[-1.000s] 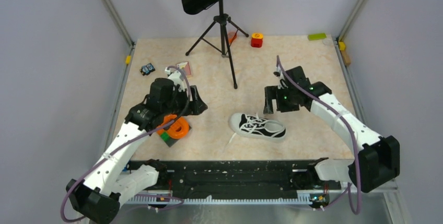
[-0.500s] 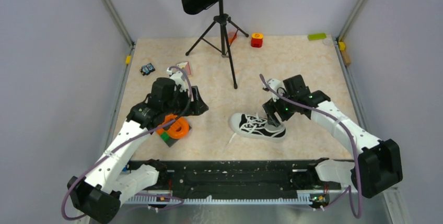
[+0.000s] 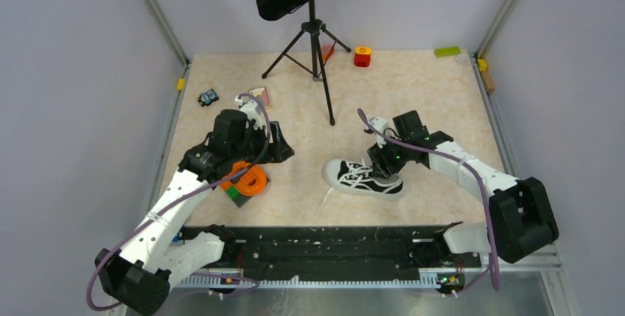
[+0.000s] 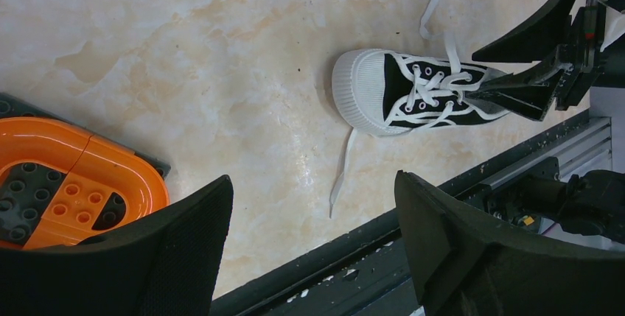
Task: Tie the shoes
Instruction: Pick up the shoe at the center of the board.
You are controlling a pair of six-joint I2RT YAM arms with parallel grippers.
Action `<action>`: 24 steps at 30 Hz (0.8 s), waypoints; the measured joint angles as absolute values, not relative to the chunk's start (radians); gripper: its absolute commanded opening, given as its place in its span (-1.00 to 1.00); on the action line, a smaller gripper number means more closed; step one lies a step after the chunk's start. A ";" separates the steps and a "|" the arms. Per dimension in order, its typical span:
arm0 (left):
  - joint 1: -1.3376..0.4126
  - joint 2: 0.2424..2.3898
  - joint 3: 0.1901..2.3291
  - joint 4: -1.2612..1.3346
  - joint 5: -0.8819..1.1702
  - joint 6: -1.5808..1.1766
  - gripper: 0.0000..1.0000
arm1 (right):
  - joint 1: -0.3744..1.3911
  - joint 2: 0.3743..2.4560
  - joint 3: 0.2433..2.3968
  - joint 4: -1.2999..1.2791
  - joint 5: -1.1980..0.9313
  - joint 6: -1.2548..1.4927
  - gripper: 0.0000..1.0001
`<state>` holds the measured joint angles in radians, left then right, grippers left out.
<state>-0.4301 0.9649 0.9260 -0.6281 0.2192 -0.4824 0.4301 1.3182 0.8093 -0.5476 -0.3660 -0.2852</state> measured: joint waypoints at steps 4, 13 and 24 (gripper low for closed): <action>-0.430 0.965 0.926 -0.628 0.218 -0.479 0.68 | 0.432 1.320 0.799 -0.512 -0.358 -0.257 -1.00; -0.430 0.991 0.974 -0.637 0.216 -0.457 0.68 | 0.428 1.329 1.051 -0.644 -0.094 -0.053 -1.00; -0.430 1.021 1.044 -0.645 0.202 -0.418 0.68 | 0.321 1.433 1.582 -0.756 0.141 0.390 -1.00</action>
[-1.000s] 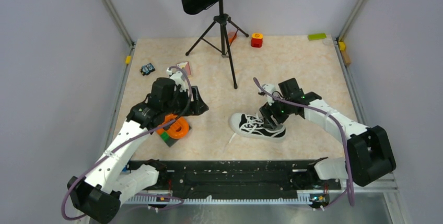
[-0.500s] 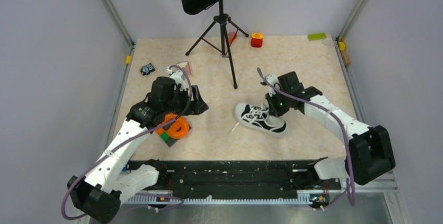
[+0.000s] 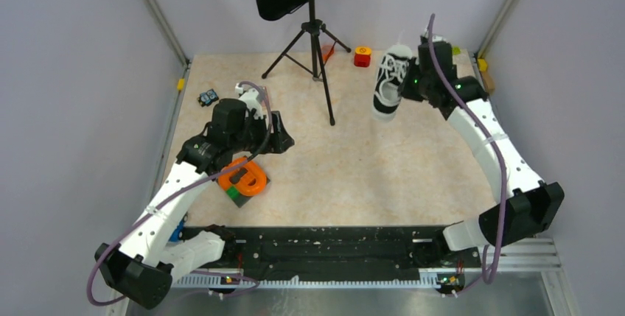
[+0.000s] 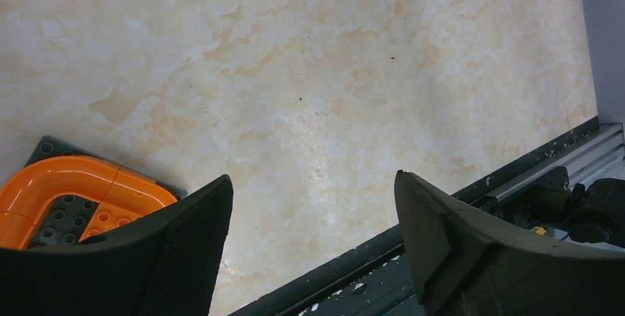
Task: Tie the shoes
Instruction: Pick up the shoe at the center of the board, then place the shoe at the center of the board.
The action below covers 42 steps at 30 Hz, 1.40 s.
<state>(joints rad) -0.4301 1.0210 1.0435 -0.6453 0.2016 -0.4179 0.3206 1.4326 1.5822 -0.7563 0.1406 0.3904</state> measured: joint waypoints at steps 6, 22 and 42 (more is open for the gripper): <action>-0.430 1.018 1.033 -0.653 0.178 -0.433 0.68 | 0.443 1.375 1.135 -0.727 0.151 0.620 -1.00; -0.430 1.022 1.006 -0.666 0.185 -0.455 0.68 | 0.610 1.246 1.011 -0.807 0.141 0.824 -1.00; -0.430 1.021 1.013 -0.682 0.130 -0.454 0.68 | 0.541 1.323 1.012 -0.651 0.103 0.740 -1.00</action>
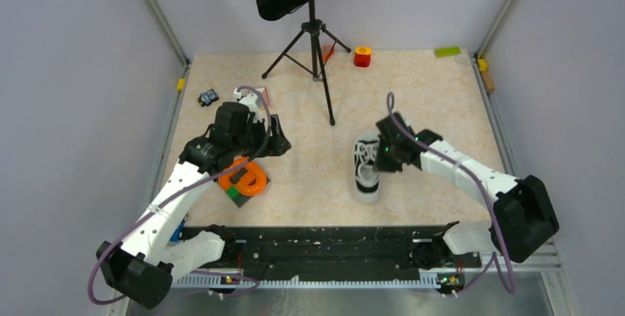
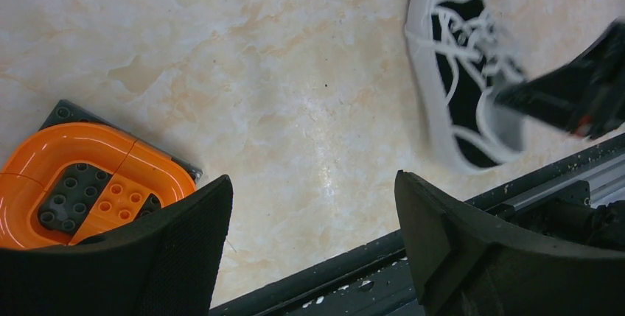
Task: Tie the shoes
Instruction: Place the shoe at the center of the board.
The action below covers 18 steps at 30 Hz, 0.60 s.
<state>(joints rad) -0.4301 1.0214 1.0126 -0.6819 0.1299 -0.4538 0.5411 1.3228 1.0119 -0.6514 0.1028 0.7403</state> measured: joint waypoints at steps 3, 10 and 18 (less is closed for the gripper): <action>-0.430 1.028 1.013 -0.682 0.137 -0.454 0.68 | 0.638 1.318 0.812 -0.649 0.052 0.818 -1.00; -0.430 1.065 1.013 -0.682 0.163 -0.469 0.68 | 0.685 1.201 0.720 -0.564 0.029 0.932 -0.96; -0.457 1.132 1.008 -0.643 0.228 -0.528 0.57 | 0.685 1.199 0.753 -0.640 0.055 0.909 0.20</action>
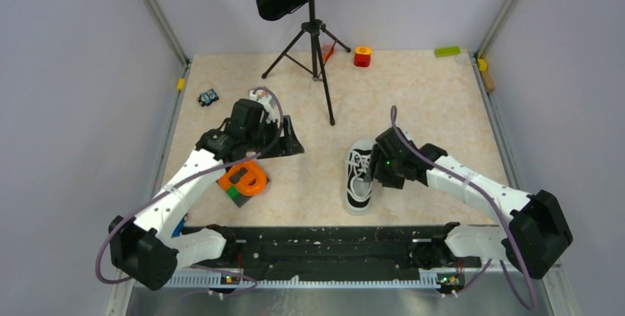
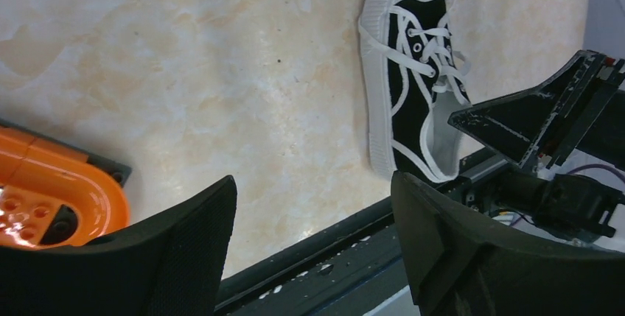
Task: Tie the shoes
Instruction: Place the shoe at the center of the board.
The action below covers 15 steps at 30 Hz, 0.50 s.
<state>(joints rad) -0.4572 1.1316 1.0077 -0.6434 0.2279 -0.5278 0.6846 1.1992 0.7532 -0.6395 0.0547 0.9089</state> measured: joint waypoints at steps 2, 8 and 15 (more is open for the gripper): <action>-0.469 1.160 1.008 -0.625 0.262 -0.561 0.55 | 0.675 1.193 0.803 -0.678 0.092 0.879 0.21; -0.550 1.299 1.009 -0.574 0.325 -0.637 0.51 | 0.502 1.112 0.892 -0.685 0.157 0.788 0.15; -0.590 1.443 1.019 -0.524 0.355 -0.661 0.50 | 0.338 1.274 0.892 -0.570 0.190 0.741 0.16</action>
